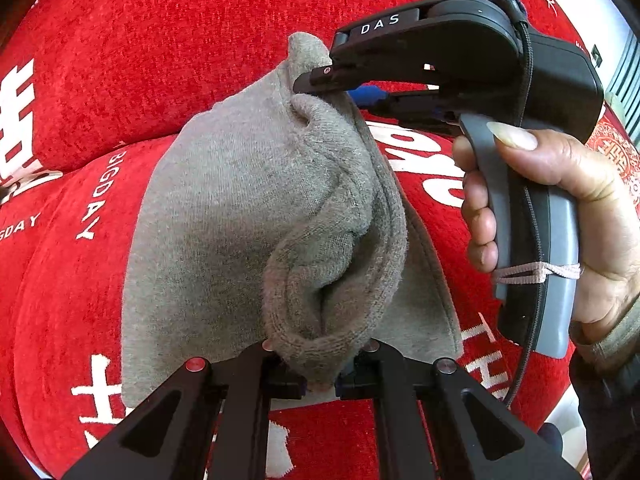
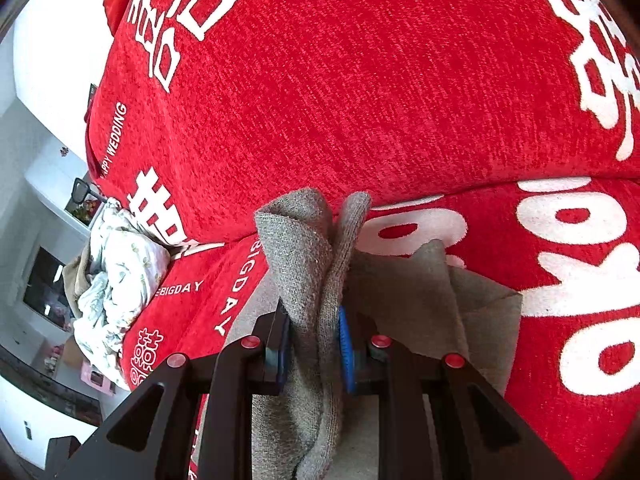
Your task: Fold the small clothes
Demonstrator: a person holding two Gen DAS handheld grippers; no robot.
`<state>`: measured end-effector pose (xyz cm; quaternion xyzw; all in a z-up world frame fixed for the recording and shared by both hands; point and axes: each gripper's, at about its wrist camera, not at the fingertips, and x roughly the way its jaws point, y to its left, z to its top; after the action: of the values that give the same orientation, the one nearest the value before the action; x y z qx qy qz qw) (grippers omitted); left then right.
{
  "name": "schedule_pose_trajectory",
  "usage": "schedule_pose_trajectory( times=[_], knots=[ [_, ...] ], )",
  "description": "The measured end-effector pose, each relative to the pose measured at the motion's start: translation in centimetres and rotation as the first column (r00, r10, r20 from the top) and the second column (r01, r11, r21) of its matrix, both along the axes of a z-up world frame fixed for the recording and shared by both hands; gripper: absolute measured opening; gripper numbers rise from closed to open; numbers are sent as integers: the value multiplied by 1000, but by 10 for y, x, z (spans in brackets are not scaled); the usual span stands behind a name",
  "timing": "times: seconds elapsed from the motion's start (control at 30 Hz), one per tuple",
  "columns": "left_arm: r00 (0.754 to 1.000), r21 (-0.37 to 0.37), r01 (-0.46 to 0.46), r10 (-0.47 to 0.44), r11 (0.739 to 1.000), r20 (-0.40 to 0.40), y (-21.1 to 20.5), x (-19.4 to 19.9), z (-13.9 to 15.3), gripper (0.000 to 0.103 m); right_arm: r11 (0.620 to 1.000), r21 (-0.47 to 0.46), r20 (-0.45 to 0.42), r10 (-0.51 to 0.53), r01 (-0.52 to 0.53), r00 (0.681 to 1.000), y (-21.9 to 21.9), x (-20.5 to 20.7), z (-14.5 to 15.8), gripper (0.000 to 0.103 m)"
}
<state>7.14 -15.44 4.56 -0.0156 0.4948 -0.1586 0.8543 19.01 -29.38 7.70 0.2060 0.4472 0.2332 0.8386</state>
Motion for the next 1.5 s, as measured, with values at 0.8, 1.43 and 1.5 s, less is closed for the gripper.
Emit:
schedule_pose_trajectory(
  times=[0.8,1.43,1.5],
  knots=[
    [997,42,78,-78,996,-7,-31,8,-9,9,995,63,-38,-69,71,997,-45,-3,-17,22],
    [995,88,89,-85,992,-42,-44,20,-32,9,988,99,-107,-108,119,988,-62,-2,-54,22],
    [996,93,88,-85,992,-42,-45,20,-34,9,988,99,-111,-111,122,988,-64,-1,-59,22]
  ],
)
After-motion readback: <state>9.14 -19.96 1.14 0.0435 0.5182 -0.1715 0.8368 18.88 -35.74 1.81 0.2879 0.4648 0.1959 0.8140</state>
